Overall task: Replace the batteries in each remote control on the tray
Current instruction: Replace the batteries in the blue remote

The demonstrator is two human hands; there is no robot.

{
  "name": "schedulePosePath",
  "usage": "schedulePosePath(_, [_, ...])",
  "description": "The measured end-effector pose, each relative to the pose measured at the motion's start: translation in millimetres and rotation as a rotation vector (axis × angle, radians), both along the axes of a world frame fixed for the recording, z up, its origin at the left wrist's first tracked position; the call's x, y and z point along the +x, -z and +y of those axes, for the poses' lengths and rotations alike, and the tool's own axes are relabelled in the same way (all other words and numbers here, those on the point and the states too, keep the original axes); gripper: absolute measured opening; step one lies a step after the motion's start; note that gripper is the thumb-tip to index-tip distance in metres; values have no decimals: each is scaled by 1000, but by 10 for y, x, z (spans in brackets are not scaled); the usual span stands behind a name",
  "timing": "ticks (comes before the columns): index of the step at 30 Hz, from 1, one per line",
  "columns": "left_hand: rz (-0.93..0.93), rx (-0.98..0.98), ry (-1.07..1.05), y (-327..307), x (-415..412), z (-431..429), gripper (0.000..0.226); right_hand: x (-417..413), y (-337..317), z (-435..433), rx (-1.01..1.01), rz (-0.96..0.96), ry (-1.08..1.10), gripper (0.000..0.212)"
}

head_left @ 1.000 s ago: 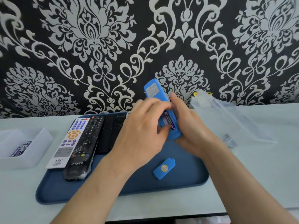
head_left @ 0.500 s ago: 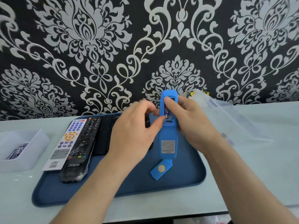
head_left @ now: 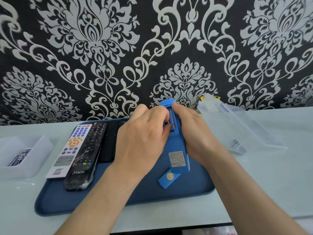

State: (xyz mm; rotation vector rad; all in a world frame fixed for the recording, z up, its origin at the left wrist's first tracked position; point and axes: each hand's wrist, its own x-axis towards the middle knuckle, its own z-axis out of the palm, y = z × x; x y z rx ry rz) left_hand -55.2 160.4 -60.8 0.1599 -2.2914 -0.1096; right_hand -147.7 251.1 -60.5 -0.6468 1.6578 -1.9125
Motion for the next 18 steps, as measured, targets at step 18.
schedulePosePath(18, [41, 64, 5, 37, -90, -22, 5, 58, 24, -65, 52, 205, 48, 37])
